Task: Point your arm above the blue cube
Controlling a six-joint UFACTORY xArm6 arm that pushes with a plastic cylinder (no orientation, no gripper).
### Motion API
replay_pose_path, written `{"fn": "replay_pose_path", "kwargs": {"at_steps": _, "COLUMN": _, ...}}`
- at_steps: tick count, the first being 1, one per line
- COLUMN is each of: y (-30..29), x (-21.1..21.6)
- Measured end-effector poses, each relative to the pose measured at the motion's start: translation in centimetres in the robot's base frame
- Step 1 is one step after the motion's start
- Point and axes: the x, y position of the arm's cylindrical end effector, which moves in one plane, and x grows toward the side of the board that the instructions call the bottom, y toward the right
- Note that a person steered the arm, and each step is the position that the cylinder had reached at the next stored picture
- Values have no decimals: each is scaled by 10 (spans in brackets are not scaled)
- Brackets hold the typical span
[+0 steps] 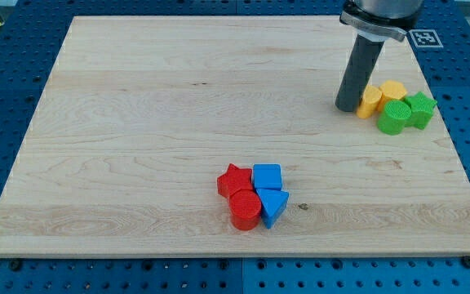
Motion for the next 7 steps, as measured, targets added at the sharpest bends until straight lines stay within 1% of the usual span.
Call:
{"fn": "replay_pose_path", "kwargs": {"at_steps": 2, "y": -130, "x": 1}}
{"fn": "replay_pose_path", "kwargs": {"at_steps": 5, "y": -139, "x": 5}}
{"fn": "replay_pose_path", "kwargs": {"at_steps": 6, "y": -139, "x": 22}}
{"fn": "replay_pose_path", "kwargs": {"at_steps": 7, "y": -168, "x": 40}}
